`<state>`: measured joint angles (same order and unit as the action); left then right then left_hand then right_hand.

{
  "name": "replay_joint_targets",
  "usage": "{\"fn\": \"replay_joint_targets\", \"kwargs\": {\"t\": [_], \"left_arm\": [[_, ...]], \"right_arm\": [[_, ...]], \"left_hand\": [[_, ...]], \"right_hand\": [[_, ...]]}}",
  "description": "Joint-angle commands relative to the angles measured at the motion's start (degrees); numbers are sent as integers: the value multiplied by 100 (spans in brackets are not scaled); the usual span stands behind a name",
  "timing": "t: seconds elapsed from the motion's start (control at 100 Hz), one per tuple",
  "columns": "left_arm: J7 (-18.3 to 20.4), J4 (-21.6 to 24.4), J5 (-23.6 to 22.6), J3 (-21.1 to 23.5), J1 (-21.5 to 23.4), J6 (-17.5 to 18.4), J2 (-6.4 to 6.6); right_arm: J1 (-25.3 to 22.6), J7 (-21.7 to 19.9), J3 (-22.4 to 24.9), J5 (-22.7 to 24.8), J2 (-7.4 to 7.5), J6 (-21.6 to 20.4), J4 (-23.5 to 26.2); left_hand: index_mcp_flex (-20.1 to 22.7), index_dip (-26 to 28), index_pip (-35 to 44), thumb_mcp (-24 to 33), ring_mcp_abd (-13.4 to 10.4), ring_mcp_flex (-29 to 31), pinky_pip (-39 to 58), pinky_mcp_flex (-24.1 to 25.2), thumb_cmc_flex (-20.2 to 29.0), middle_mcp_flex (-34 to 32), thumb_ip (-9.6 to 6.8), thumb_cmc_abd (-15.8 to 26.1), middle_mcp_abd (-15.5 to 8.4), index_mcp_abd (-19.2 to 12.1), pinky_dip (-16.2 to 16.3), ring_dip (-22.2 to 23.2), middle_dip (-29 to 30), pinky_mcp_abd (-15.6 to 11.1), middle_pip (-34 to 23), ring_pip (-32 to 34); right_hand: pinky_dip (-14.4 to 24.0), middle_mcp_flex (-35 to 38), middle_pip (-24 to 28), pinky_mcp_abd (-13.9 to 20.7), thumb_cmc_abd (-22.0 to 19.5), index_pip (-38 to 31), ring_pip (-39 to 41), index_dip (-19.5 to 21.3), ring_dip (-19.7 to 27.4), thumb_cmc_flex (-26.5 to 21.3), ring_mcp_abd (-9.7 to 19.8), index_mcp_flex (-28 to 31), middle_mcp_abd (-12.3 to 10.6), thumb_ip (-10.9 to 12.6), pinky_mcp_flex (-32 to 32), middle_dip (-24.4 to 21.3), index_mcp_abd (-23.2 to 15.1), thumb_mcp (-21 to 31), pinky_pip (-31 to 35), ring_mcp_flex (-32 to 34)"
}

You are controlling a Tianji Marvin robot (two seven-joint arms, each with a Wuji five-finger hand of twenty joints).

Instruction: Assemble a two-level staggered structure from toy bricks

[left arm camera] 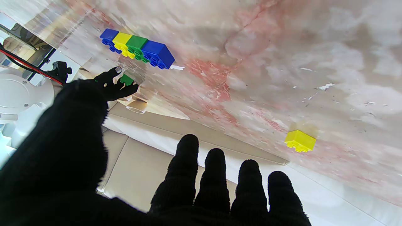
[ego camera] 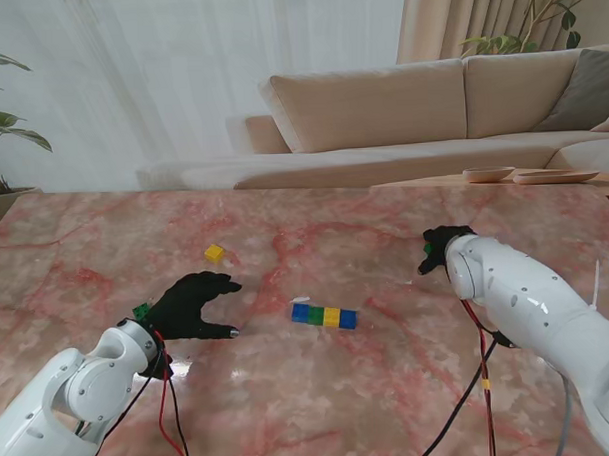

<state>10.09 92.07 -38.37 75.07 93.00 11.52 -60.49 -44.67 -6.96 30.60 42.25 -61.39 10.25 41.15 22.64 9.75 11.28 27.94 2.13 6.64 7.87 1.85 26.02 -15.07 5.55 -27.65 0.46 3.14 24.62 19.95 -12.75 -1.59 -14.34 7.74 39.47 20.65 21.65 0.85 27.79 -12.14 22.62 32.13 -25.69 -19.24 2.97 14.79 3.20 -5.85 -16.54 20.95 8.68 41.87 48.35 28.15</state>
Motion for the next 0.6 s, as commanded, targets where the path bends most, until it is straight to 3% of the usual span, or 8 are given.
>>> {"fn": "replay_joint_targets", "kwargs": {"t": [0.0,0.35,0.44,0.59], "left_arm": [[-16,-21,-2,-26,13,9,1],[-92,-70,15,-57,-13,79,-10],[-116,-91,26,-69,-25,105,-14],[-145,-111,22,-82,-32,124,-18]], "right_arm": [[-207,-59,6,7,14,-112,106],[-804,116,712,855,260,-710,766],[-964,68,978,1057,303,-729,971],[-1020,79,1089,1147,298,-478,1032]], "left_hand": [[117,-28,-2,-79,-220,-56,-230,53,153,124,-143,173,5,89,-13,-62,50,-102,109,-121],[165,-17,22,-92,-228,-68,-290,43,161,123,-149,211,1,57,-89,-72,58,-98,123,-146],[162,-17,20,-94,-228,-69,-297,37,163,122,-150,212,4,55,-104,-72,59,-101,124,-148],[160,-18,15,-96,-229,-65,-301,30,164,120,-151,204,-1,53,-123,-68,57,-110,119,-144]], "right_hand": [[106,194,334,10,127,-205,174,-23,-185,-159,175,198,-455,68,2,237,-423,222,154,200],[-183,190,192,-105,534,-152,-87,-132,44,-433,235,202,-534,-51,194,200,-474,1525,-91,94],[-228,-130,64,-66,504,-26,-351,-186,181,-366,183,-53,-485,-97,399,111,-370,1472,-274,-328],[-130,-796,136,58,249,151,-273,-98,187,-224,111,-518,-293,-96,683,45,-33,614,-526,-918]]}}
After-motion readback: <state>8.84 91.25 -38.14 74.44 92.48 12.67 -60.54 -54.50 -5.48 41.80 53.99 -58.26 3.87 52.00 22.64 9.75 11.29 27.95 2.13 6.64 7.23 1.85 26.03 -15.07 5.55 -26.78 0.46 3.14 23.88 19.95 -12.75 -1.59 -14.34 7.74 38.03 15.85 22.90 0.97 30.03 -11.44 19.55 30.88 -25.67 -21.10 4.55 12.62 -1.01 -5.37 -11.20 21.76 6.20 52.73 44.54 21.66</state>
